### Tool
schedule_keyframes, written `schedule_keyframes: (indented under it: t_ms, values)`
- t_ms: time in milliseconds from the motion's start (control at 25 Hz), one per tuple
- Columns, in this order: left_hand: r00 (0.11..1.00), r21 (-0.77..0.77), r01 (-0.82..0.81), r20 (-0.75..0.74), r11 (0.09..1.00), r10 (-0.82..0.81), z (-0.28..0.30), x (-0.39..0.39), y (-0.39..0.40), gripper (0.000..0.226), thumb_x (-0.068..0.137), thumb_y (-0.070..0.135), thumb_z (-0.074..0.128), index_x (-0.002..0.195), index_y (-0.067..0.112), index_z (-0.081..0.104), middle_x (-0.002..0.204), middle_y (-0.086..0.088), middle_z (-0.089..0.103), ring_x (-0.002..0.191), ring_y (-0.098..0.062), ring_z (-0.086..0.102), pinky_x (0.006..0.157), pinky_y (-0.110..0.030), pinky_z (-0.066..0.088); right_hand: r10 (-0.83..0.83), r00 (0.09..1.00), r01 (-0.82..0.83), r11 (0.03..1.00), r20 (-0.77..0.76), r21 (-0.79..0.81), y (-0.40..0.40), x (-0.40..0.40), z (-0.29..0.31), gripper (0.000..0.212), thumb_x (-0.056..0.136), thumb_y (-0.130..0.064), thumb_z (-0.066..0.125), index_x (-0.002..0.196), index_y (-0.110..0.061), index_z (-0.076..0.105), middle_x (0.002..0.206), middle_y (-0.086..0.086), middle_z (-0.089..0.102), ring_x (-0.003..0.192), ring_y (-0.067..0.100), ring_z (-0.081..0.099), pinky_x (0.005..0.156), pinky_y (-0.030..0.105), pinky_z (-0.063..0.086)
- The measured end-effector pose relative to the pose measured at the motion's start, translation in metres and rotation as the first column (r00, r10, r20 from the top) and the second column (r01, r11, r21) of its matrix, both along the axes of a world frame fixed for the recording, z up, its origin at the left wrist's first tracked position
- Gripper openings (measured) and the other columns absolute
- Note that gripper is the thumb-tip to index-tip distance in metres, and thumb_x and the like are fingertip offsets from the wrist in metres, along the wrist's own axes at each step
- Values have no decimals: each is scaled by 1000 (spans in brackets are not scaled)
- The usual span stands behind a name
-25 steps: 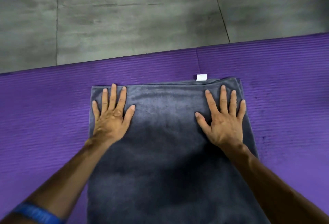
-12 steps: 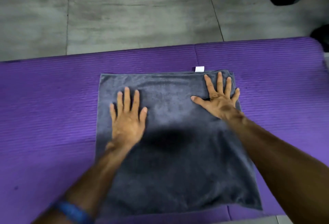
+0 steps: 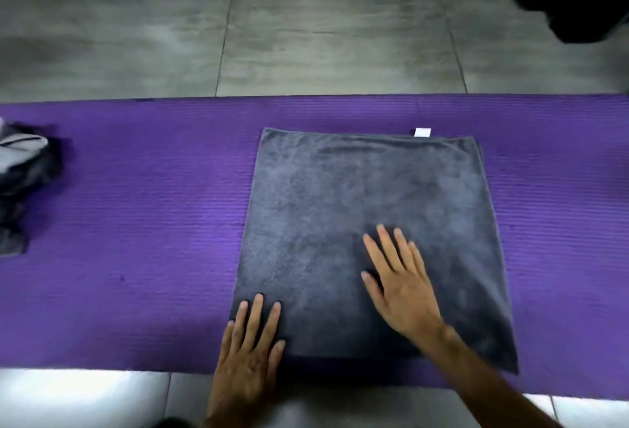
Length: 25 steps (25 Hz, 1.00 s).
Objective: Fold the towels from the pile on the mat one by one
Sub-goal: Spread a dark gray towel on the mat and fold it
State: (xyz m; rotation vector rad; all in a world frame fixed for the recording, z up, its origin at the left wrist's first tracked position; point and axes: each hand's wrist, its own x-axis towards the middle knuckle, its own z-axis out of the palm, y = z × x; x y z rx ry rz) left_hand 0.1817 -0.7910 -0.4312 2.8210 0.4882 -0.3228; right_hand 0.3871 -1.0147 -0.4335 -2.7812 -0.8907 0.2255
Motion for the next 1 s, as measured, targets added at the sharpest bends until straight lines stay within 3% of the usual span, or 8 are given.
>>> schedule_keyframes:
  t_ms: [120, 240, 320, 400, 560, 640, 720, 1000]
  values:
    - [998, 51, 11, 57, 999, -14, 6, -19, 16, 51, 102, 47, 20, 137, 24, 47, 142, -10, 51, 129, -30, 45, 109, -38, 25, -82, 996, 79, 991, -27, -109, -45, -33, -7, 63, 100, -57, 16, 152, -26, 32, 161, 4, 25, 147, 31, 22, 119, 49, 16]
    - [980, 80, -159, 136, 984, 148, 20, 12, 23, 50, 101, 45, 21, 113, 22, 64, 118, -5, 61, 97, -35, 59, 91, -47, 39, -121, 992, 118, 987, -20, -111, -32, -17, 2, 66, 99, -58, 14, 148, -21, 39, 158, 8, 30, 146, 32, 22, 118, 50, 14]
    - [986, 117, -35, 164, 993, 15, 17, 35, 23, 44, 98, 39, 33, 122, 19, 64, 130, -7, 58, 112, -32, 56, 97, -48, 38, -60, 998, 59, 997, -17, -48, 8, -7, 8, 61, 99, -52, 27, 148, -18, 40, 158, 10, 30, 147, 32, 23, 118, 50, 17]
    - [991, 142, 83, 93, 986, -97, 11, 43, 26, 49, 92, 39, 39, 134, 20, 57, 143, -7, 51, 127, -26, 48, 105, -46, 32, 4, 1000, -4, 1000, 21, -12, 47, 10, 6, 59, 98, -48, 33, 149, -18, 39, 159, 9, 30, 147, 33, 25, 118, 49, 18]
    - [994, 118, -26, 111, 993, 13, 11, 72, 37, 44, 90, 38, 40, 118, 16, 66, 125, -5, 61, 104, -29, 63, 99, -45, 37, -36, 999, 38, 997, 29, -72, 87, 58, -12, 62, 99, -50, 25, 153, -20, 28, 161, 8, 23, 148, 33, 21, 119, 45, 8]
    - [981, 82, 25, 192, 996, -41, 14, 117, 39, 47, 92, 35, 41, 129, 13, 60, 138, -7, 54, 122, -28, 54, 107, -44, 34, -52, 998, 54, 994, 25, -90, 89, 69, -21, 65, 99, -53, 23, 156, -21, 22, 163, 7, 16, 150, 30, 12, 121, 47, 6]
    - [966, 51, 120, 224, 992, -128, 3, 172, 49, 55, 97, 38, 37, 146, 14, 42, 155, -8, 34, 143, -25, 31, 116, -44, 25, -48, 998, 51, 996, 47, -71, 89, 72, -24, 66, 98, -53, 29, 156, -21, 22, 163, 7, 16, 151, 30, 10, 121, 50, 10]
    - [998, 105, -29, 50, 994, 24, -35, 304, 138, 74, 90, 65, 11, 155, 29, 8, 163, 1, 2, 150, -22, 0, 119, -52, 1, -34, 997, 38, 998, 66, -59, 91, 78, -19, 67, 95, -53, 39, 153, -20, 31, 161, 7, 23, 150, 32, 16, 119, 54, 16]
